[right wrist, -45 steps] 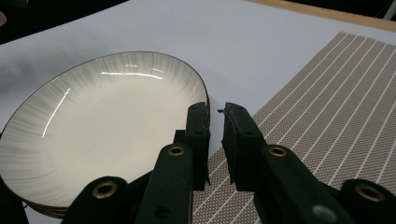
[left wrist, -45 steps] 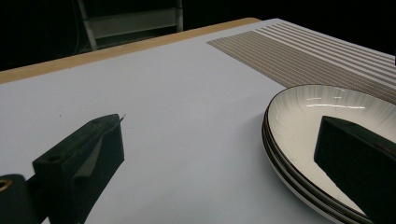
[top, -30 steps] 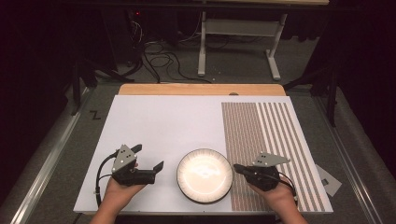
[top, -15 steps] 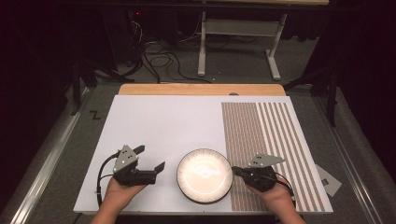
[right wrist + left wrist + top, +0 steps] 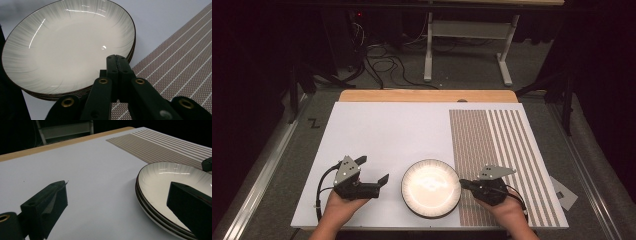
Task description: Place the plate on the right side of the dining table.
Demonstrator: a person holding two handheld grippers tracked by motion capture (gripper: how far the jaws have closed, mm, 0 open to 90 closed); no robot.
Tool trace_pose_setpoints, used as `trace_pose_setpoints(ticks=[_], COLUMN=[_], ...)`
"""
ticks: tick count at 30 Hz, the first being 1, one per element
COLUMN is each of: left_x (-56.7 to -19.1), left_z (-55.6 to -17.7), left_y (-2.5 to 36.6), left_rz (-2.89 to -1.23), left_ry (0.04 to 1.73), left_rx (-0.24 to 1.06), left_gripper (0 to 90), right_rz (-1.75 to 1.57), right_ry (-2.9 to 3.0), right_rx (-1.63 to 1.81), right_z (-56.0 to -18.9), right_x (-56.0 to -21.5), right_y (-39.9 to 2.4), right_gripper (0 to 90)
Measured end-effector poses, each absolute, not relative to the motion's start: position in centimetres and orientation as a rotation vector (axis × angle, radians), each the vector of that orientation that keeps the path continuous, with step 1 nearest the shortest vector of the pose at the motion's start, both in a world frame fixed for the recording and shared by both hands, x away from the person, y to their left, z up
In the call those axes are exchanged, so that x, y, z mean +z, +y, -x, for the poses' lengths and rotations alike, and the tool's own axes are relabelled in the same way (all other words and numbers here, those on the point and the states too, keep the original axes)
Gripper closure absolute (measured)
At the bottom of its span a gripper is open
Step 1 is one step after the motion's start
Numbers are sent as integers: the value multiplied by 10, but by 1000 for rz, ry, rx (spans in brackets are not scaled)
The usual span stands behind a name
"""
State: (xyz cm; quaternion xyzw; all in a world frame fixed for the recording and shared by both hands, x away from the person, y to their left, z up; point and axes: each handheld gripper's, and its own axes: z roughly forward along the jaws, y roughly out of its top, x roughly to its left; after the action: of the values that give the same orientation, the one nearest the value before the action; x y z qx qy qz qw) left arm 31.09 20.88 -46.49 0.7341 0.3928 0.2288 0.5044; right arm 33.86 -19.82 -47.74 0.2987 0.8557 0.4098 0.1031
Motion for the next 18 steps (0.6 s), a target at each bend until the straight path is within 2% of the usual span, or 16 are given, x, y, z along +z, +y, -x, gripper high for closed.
trace_pose_setpoints(ticks=[18], left_x=[-465], left_z=[-311], left_y=[206], left_rz=[-1795], left_ry=[929], left_rx=[543], left_gripper=[5], right_rz=[-887], right_ry=[2524], right_rx=[1226], right_z=[-337], right_x=[-479], right_y=[-198], right_gripper=[900])
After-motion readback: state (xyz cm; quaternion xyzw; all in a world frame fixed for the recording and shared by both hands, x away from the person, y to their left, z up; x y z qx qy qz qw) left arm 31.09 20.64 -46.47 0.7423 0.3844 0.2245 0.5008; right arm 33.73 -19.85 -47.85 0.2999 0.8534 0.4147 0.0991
